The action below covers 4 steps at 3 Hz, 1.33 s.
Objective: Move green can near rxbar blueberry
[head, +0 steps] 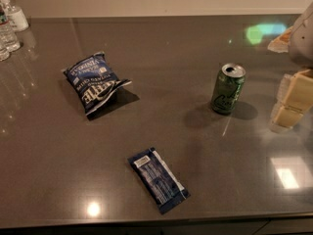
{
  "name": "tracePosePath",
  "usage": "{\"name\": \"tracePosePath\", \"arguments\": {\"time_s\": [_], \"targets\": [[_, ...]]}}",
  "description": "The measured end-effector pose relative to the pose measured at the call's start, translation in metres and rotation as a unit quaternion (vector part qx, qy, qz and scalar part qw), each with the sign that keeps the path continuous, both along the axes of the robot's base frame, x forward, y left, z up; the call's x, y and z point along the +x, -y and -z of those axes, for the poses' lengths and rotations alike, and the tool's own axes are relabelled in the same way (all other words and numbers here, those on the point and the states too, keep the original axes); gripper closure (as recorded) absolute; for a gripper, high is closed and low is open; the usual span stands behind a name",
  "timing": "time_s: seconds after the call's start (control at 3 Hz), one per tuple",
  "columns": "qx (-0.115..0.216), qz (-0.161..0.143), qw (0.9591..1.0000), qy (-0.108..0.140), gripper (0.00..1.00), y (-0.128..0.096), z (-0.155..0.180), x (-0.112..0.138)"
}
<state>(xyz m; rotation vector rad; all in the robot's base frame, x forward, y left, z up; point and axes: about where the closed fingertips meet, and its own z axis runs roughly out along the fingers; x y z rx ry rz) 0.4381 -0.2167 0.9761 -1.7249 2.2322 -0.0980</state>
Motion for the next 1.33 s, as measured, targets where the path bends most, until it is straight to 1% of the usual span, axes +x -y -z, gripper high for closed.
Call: {"name": "tracePosePath", "arguments": {"time_s": [0.33, 0.67, 1.0, 1.33], "targets": [[0.0, 0.0, 1.0, 0.0, 0.0, 0.0, 0.0, 0.0], [0.006, 0.006, 0.9999, 0.007, 0.0, 0.002, -0.002, 0.006], [0.026, 0.016, 0.9993, 0.023, 0.0, 0.006, -0.003, 0.023], [0.062, 0.024, 0.9974, 0.027, 0.0, 0.009, 0.002, 0.049]]}}
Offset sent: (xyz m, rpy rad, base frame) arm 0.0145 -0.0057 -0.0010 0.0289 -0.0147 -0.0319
